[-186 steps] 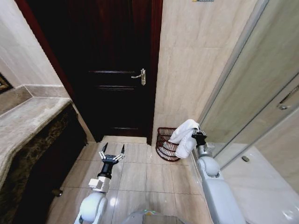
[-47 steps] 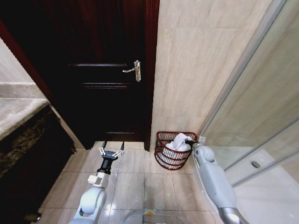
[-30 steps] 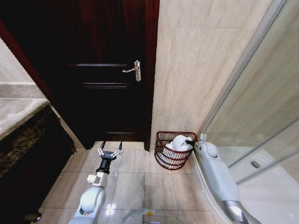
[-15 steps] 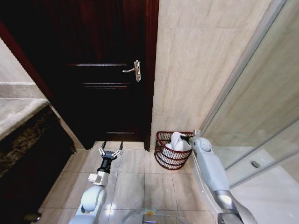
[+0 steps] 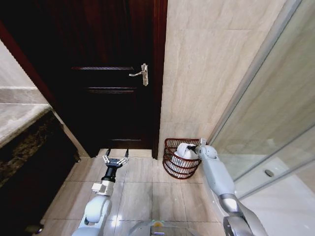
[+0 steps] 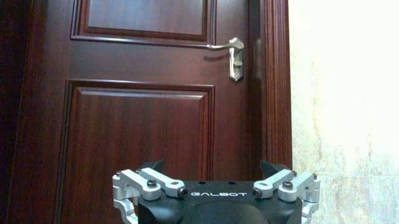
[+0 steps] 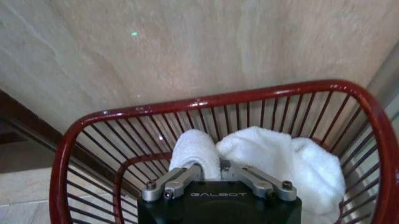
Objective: Discard the used towel into the hamper.
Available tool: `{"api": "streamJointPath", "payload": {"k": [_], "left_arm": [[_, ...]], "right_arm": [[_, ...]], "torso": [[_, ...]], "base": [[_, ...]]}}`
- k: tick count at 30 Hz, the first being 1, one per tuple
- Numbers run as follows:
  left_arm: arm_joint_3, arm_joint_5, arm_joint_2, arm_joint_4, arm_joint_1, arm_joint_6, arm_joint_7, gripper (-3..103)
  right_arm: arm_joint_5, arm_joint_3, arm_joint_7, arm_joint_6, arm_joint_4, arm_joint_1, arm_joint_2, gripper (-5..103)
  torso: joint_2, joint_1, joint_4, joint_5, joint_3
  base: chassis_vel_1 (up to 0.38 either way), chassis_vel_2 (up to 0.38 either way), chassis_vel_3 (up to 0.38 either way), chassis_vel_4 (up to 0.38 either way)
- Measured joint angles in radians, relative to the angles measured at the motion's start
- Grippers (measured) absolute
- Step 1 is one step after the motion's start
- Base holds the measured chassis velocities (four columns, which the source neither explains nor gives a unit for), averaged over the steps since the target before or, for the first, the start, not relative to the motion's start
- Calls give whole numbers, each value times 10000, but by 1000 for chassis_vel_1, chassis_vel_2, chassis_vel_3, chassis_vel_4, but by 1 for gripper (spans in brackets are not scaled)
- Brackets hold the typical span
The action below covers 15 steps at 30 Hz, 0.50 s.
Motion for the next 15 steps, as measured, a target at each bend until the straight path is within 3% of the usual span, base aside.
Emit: {"api": "streamJointPath", "payload": {"k": [2,6,7,9,11,14,15], "left_arm": [[6,0,6,0,-8,1,4,100],[87,45,-61,81,-120,11,-13,100],[87,45,-61,81,-120,11,-13,100],[98,70,-75,93,-157,90,-39,100],[104,71,-76,93,-157,107,-43,100],[138,83,-91,73,-123,133,-46,100],[138,83,-91,73,-123,133,-46,100]], "right_arm": [[86,0,37,-31,130,-24,-59,11],[481,-6,337,-5,611,-167,-253,33],[481,-6,337,-5,611,-167,-253,33],[619,-50,433,146,943,-358,-403,43],[699,-63,485,155,1077,-421,-441,43],[970,-87,668,172,1620,-691,-599,60],[970,-87,668,172,1620,-691,-599,60]], "torso": [[0,0,-1,-1,0],[0,0,-1,-1,0],[0,0,-1,-1,0],[0,0,-3,0,0],[0,0,-2,1,0],[0,0,-1,0,0],[0,0,-1,0,0]], "base": [[0,0,0,0],[0,0,0,0],[0,0,0,0],[0,0,0,0],[0,0,0,0],[0,0,0,0],[0,0,0,0]]}}
